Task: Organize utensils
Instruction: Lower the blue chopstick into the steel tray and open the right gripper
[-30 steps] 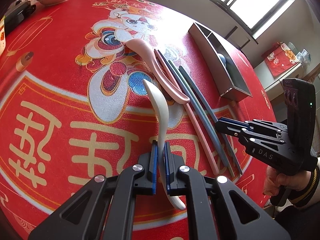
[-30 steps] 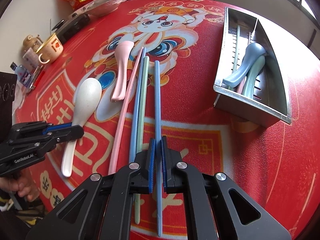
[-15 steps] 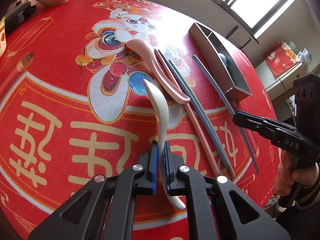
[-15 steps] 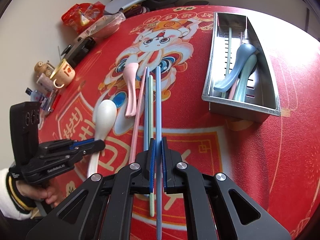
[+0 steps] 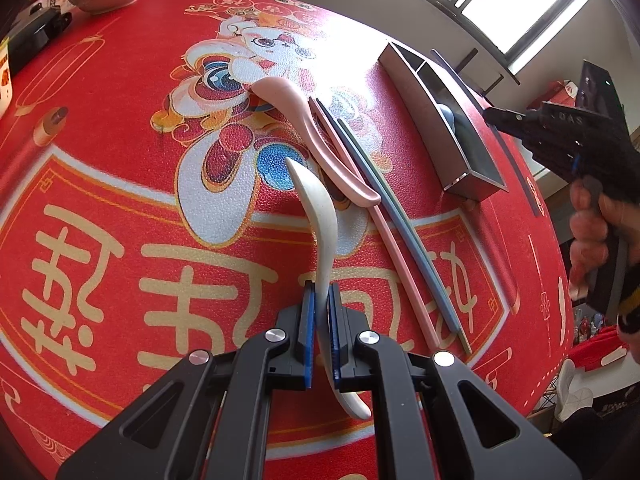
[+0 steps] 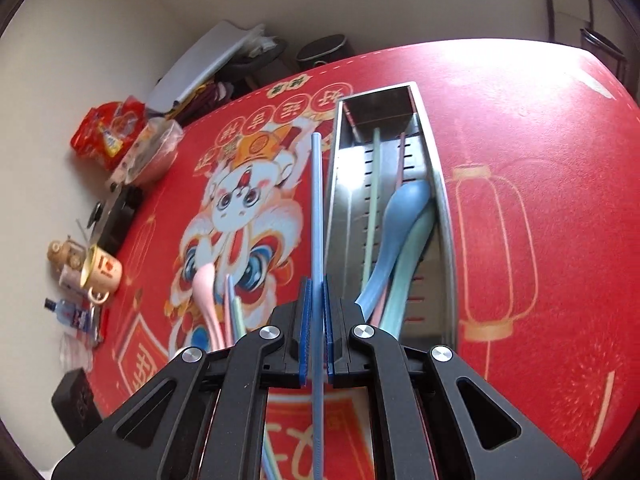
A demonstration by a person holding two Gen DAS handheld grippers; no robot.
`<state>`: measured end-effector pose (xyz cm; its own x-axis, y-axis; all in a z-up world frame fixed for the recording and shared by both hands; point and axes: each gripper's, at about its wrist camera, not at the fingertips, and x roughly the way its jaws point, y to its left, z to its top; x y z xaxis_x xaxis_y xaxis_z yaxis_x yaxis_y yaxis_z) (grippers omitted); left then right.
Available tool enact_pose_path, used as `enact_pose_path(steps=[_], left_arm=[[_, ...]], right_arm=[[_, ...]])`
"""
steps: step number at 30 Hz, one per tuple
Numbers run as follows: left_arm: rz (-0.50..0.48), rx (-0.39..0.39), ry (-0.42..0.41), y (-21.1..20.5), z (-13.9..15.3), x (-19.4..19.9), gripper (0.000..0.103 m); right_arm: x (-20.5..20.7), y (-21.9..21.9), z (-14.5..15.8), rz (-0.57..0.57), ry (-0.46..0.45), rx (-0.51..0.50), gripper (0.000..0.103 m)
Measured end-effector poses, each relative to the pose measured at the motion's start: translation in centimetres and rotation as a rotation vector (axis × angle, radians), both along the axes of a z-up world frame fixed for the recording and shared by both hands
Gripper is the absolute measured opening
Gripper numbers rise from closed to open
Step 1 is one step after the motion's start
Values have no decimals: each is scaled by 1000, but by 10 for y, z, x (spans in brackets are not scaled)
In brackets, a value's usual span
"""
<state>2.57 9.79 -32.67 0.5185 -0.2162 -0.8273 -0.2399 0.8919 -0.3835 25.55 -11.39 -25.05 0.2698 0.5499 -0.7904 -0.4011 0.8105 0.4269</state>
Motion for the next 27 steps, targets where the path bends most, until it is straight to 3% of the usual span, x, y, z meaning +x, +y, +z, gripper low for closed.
enact_pose_path(steps=[11, 22, 27], left_arm=[[-4, -17, 30, 1, 1, 6, 8], [-2, -35, 28, 4, 0, 6, 8], [0, -41, 30, 6, 1, 5, 8]], right_arm=[[72, 24, -34, -145, 117, -36, 6], [78, 32, -50, -168, 195, 10, 6], [69, 24, -41, -168, 170, 17, 8]])
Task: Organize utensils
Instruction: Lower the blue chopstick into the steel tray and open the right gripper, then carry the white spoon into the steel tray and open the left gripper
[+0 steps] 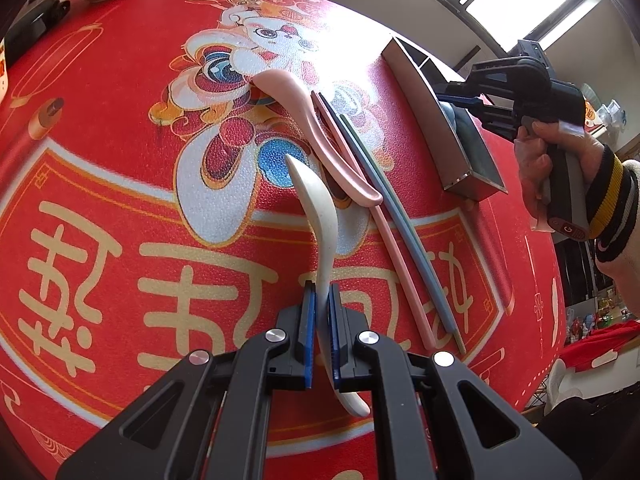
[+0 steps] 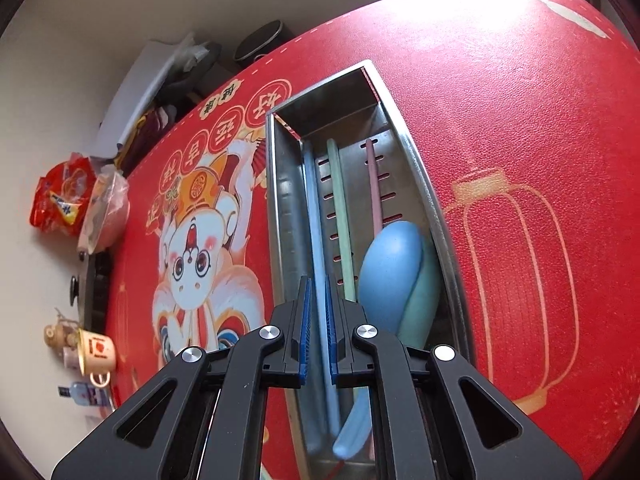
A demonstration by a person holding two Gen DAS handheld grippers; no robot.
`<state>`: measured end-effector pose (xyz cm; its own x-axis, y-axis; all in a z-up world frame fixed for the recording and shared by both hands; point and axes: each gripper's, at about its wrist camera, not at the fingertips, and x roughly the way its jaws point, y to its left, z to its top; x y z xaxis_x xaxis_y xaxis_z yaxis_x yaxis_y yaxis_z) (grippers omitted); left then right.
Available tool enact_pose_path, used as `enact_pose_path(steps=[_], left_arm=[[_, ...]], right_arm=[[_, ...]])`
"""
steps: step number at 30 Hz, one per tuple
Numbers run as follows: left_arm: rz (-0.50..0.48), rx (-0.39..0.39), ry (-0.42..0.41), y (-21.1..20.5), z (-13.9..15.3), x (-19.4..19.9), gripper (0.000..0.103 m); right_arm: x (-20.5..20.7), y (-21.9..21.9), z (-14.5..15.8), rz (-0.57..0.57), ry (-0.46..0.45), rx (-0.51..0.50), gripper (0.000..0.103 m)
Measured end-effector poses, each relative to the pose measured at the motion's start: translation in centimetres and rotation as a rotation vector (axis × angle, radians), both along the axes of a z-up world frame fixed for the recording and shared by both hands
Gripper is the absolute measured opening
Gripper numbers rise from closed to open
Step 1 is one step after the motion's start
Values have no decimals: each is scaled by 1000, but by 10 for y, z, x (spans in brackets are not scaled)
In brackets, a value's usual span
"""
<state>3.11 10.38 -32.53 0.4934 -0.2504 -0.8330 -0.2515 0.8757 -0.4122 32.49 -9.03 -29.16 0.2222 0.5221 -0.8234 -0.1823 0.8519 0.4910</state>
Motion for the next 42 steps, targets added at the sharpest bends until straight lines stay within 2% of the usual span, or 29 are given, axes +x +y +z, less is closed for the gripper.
enact_pose_path(steps=[3, 10, 18, 20, 22, 27, 33, 36, 38, 42], left_arm=[[-2, 1, 2, 0, 1, 0, 8], [0, -4, 6, 0, 1, 2, 6], [15, -45, -3, 4, -1, -1, 6], [15, -53, -4, 4, -1, -2, 6], [14, -60, -3, 4, -1, -4, 6], [3, -80, -27, -1, 7, -3, 6], [-22, -100, -74, -7, 25, 9, 6], [-46, -113, -95, -12, 35, 20, 6], [-66, -123, -108, -17, 41, 30, 6], [-114, -133, -127, -31, 51, 55, 6]], right_arm=[[-9, -5, 8, 13, -24, -12, 8], [-44, -24, 30, 46, -122, -108, 8], [-84, -47, 46, 86, -199, -136, 10], [-92, -51, 47, 90, -210, -141, 24], [-99, -56, 49, 86, -229, -147, 33], [-110, -67, 50, 88, -263, -169, 48], [-116, -73, 48, 111, -261, -155, 66], [-119, -76, 50, 123, -266, -139, 76], [-120, -79, 52, 128, -270, -128, 87], [-119, -89, 52, 116, -263, -101, 87]])
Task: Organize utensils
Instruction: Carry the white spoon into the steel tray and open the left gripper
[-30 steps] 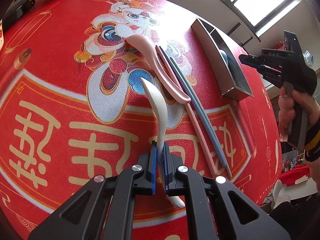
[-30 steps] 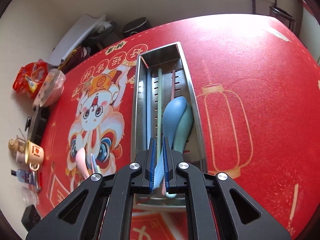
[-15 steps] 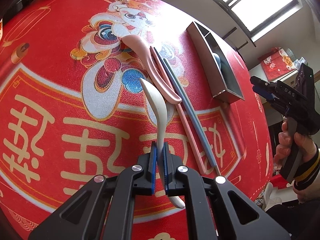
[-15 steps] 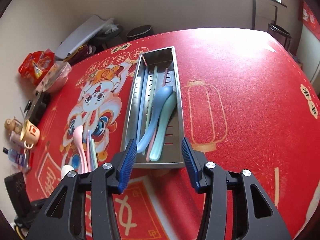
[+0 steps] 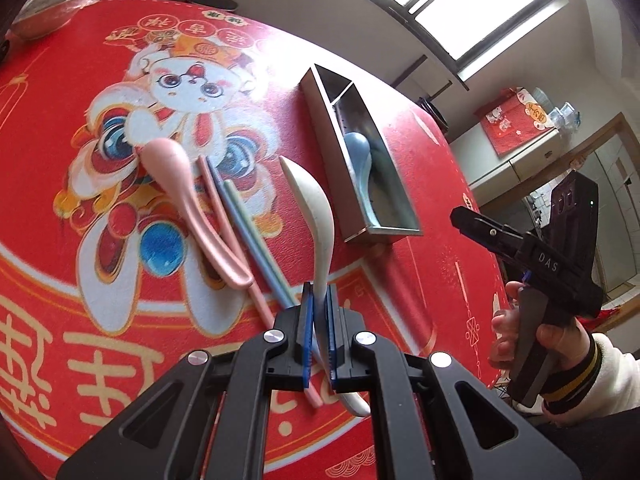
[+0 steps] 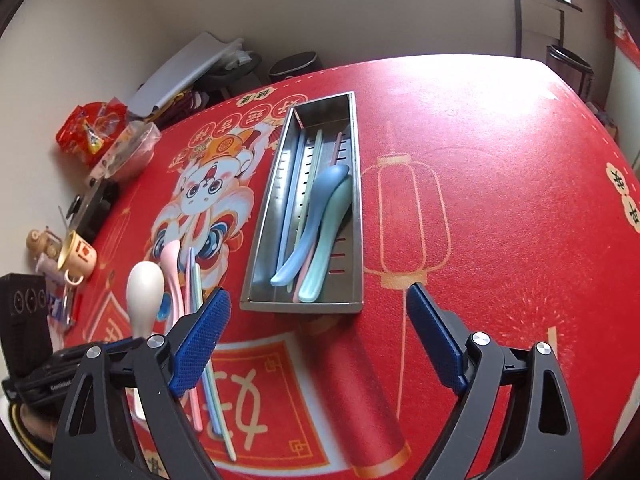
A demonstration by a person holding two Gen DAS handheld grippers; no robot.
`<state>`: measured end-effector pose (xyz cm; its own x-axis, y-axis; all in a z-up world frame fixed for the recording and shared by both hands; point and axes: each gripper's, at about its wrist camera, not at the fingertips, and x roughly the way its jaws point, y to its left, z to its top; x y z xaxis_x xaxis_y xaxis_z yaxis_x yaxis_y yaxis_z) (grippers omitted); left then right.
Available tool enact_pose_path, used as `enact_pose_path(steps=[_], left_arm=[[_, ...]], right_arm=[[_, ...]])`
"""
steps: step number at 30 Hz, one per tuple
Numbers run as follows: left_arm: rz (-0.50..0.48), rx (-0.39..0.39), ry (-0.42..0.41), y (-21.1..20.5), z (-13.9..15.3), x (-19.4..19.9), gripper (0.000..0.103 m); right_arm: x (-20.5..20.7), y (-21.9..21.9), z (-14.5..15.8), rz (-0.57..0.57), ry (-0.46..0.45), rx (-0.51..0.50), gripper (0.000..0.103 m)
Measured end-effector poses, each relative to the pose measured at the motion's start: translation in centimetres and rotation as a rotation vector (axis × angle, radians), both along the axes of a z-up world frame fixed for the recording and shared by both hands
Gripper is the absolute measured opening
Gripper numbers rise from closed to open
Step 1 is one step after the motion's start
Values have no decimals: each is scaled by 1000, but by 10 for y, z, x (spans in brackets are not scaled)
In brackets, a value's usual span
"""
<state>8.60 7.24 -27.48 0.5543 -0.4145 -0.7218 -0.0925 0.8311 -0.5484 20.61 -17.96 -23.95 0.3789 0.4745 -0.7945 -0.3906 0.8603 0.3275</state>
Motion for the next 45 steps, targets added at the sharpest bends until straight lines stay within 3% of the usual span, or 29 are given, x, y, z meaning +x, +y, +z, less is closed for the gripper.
enact_pose_path(steps=[7, 13, 22, 36, 45], left_arm=[[-101, -8, -22, -38, 8, 59, 6], [-158, -21, 0, -67, -3, 111, 6], [-190, 0, 43, -78, -18, 171, 6], [-230, 23, 122, -88, -41, 201, 6], [-254, 79, 135, -97, -37, 210, 6]], right_arm=[[8, -25, -3, -44, 5, 2, 86], [17, -53, -7, -107, 19, 5, 86], [34, -82, -8, -178, 30, 15, 87], [43, -103, -17, -239, 64, 26, 87], [45, -92, -17, -212, 65, 26, 87]])
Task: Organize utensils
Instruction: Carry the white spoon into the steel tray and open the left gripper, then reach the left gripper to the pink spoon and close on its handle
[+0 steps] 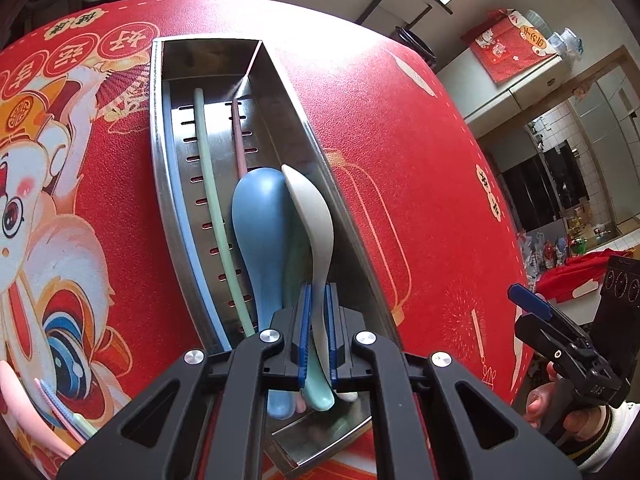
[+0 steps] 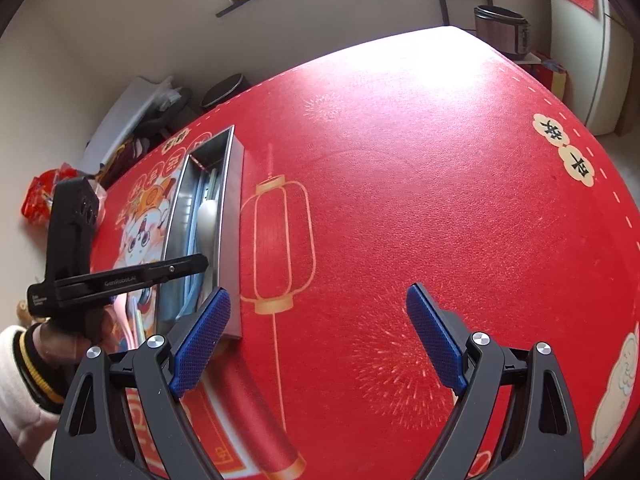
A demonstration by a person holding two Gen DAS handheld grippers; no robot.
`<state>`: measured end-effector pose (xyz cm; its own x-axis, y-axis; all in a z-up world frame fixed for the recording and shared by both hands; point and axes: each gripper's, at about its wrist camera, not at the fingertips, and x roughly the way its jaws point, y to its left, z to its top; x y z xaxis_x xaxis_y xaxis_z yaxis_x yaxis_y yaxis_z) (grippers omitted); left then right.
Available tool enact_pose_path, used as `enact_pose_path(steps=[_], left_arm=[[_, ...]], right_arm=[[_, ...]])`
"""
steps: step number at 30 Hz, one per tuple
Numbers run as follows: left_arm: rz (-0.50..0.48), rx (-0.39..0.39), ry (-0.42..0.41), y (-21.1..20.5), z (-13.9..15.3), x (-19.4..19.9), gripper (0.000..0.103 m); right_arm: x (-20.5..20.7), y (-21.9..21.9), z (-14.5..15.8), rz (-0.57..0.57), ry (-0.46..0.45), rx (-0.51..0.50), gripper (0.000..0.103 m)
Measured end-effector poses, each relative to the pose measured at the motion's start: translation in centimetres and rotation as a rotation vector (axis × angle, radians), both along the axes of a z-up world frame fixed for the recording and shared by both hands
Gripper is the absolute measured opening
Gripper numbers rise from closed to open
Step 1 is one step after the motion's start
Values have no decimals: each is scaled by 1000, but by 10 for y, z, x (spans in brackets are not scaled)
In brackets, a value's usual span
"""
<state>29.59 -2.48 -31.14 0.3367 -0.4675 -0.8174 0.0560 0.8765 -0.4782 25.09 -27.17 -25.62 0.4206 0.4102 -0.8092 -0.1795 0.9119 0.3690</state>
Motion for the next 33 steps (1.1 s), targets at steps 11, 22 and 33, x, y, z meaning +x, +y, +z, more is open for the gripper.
enact_pose_path(steps=[11, 22, 33], left_arm=[[14, 66, -83, 12, 35, -20, 10], [227, 176, -108, 92, 48, -114, 15], [424, 190, 1, 127, 10, -188, 15]], right_arm=[[-5, 15, 5, 33, -13, 7, 86], [-26, 54, 11, 146, -45, 3, 86], [-39, 88, 5, 247, -36, -34, 88]])
